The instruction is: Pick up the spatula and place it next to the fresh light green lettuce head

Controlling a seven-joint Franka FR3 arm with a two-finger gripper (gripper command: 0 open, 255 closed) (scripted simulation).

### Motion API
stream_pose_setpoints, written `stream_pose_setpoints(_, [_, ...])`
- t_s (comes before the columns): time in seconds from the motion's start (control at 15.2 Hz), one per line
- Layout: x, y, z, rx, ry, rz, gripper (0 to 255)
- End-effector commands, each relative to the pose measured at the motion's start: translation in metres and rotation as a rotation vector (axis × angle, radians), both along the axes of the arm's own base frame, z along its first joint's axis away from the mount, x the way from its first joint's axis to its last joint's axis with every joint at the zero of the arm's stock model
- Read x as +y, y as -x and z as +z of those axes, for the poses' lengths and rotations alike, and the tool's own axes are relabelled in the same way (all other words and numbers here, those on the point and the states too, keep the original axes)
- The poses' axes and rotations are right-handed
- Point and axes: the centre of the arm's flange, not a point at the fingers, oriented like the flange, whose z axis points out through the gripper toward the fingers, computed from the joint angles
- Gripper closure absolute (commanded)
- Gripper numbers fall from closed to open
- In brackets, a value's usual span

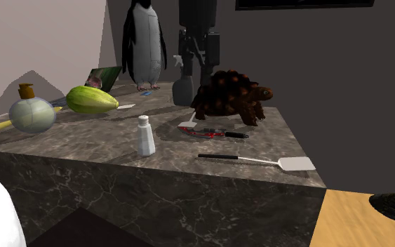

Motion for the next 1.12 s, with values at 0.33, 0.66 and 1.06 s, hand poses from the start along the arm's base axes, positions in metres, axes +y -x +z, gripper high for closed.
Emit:
stream_pose_setpoints(0.33, [-0.053,-0.043,-0.064,0.049,-0.005,-0.270,0])
stream_pose_setpoints(0.66, [-0.096,-0.063,-0.112,0.085,-0.009,-0.460,0])
stream_pose_setpoints(1.06, [-0.140,-0.072,-0.164,0.120,-0.013,-0.644,0])
